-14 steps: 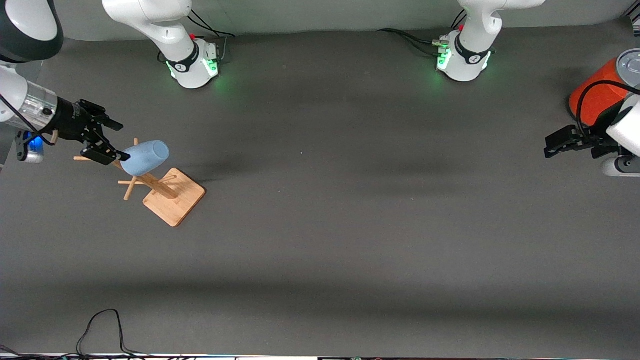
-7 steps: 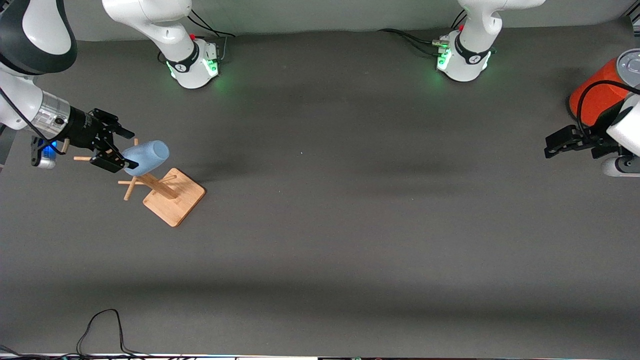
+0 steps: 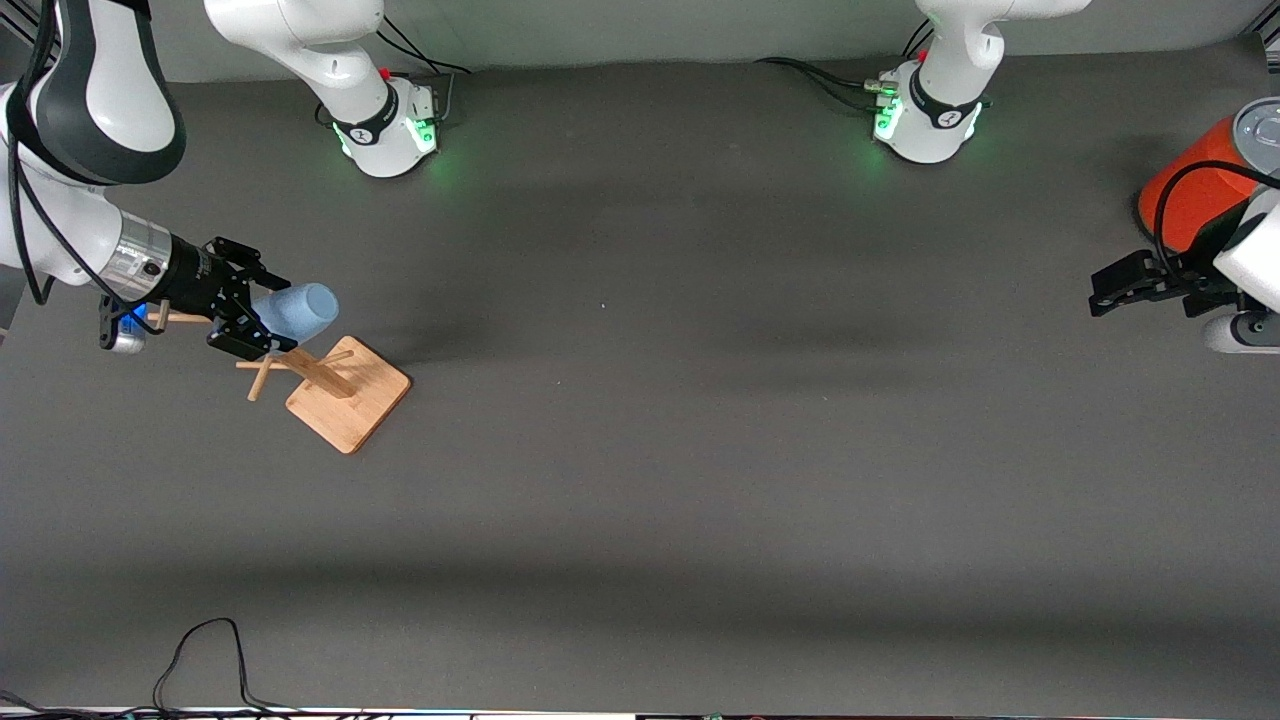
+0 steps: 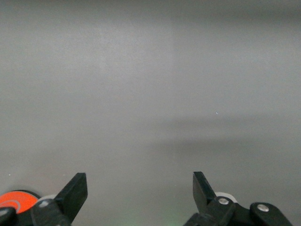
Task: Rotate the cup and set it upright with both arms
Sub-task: 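Close the right gripper on the blue cup and slide it off the peg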
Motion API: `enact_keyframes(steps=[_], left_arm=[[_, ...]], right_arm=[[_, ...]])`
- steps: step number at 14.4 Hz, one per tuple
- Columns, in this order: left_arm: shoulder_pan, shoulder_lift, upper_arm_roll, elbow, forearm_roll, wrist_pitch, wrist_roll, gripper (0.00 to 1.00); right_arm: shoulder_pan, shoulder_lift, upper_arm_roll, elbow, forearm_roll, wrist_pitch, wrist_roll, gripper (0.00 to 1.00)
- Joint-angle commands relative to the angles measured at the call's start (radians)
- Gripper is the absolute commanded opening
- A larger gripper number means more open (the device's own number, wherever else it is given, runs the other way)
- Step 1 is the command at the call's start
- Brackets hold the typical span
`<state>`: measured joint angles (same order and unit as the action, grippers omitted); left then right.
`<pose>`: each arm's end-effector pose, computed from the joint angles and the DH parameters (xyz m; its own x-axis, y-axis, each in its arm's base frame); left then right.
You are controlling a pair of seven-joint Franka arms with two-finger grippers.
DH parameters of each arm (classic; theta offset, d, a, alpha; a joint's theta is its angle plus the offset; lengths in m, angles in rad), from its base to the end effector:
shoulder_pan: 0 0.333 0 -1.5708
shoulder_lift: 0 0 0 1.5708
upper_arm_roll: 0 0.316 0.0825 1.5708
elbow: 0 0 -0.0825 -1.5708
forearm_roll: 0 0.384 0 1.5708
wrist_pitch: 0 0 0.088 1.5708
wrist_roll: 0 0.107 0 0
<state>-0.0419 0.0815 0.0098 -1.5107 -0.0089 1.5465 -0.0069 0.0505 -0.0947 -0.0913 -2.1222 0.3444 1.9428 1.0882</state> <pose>0.5763 -0.0197 0.6046 0.9986 -0.0254 -0.0457 -0.0250 -0.9997 0.0078 0.5142 0.0011 0.4496 0.2899 -0.9004 -0.3244 -0.9559 -0.2893 -0.0512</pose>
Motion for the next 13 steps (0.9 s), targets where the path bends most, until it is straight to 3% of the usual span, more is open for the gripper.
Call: enact_keyframes(steps=[1,4,9,13], left_arm=[[0.0,0.009,0.001,0.02,0.012,0.003,0.013,1.0],[0.0,0.009,0.001,0.021,0.012,0.003,0.015,1.0],[0.0,0.009,0.001,0.02,0.012,0.014,0.015,1.0],[0.0,0.009,0.001,0.02,0.018,0.015,0.015,1.0]], right_arm=[[-0.003,0.015,0.002,-0.002,0.034,0.024,0.016,1.0],[-0.001,0.018,0.002,-0.002,0.038,0.024,0.013,0.99],[-0.003,0.02,0.002,-0.001,0.051,0.018,0.002,0.78],[-0.003,0.018,0.002,0.007,0.067,0.008,0.007,0.74]])
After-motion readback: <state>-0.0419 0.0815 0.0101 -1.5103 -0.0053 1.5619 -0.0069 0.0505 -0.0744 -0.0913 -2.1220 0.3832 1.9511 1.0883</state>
